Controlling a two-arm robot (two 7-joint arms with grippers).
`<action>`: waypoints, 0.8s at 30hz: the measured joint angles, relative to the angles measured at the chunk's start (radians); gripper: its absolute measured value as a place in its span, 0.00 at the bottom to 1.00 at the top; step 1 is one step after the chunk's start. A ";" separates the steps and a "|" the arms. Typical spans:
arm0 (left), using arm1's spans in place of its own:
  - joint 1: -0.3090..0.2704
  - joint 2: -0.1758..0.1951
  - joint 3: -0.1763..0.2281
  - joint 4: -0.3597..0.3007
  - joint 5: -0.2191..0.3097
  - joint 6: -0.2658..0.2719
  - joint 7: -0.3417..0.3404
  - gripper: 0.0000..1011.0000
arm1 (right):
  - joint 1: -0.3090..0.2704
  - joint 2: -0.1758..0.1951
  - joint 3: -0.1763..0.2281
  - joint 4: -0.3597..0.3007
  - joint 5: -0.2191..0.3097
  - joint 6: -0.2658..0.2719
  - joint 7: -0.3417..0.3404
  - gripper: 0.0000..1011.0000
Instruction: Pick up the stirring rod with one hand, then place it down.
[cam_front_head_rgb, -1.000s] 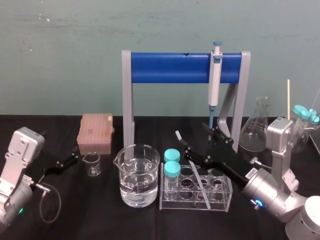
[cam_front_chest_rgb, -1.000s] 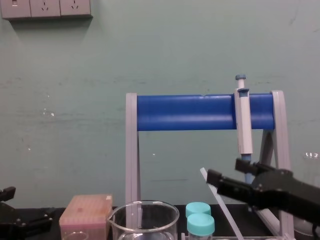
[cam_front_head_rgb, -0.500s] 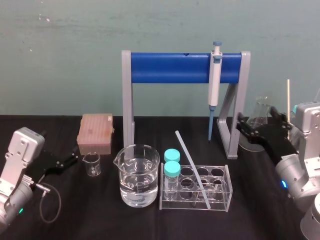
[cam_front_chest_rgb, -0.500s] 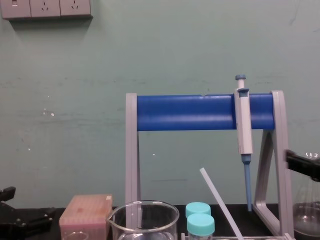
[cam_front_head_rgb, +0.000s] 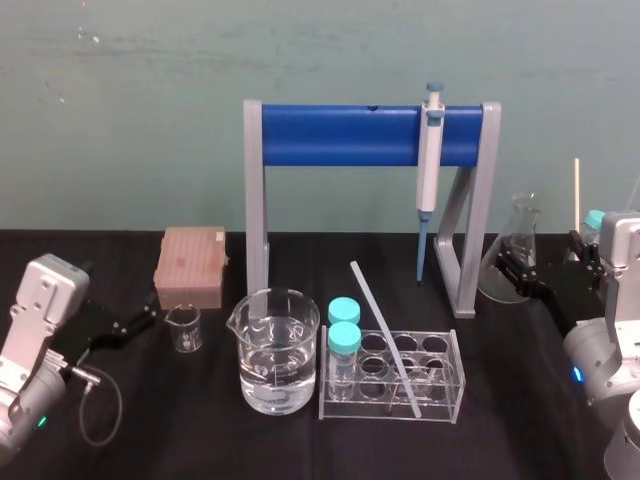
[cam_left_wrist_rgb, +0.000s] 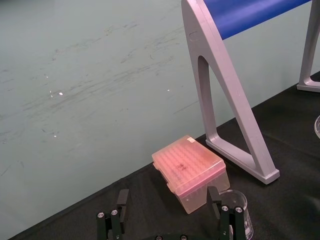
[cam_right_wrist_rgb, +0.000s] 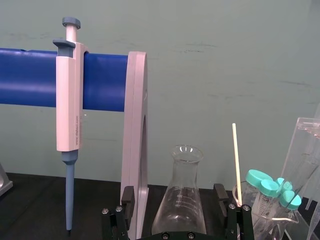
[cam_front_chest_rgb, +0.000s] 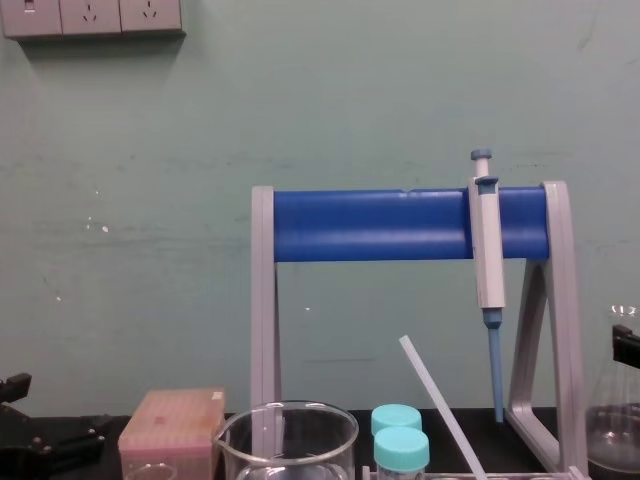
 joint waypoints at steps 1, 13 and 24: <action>0.000 0.000 0.000 0.000 0.000 0.000 0.000 0.99 | 0.000 0.000 0.000 0.000 0.000 0.000 0.000 0.99; 0.000 0.000 0.000 0.000 0.000 0.000 0.000 0.99 | 0.002 0.003 -0.003 0.000 0.001 -0.006 0.002 0.99; 0.000 0.000 0.000 0.000 0.000 0.000 0.000 0.99 | 0.003 0.004 -0.004 0.000 0.002 -0.008 0.005 0.99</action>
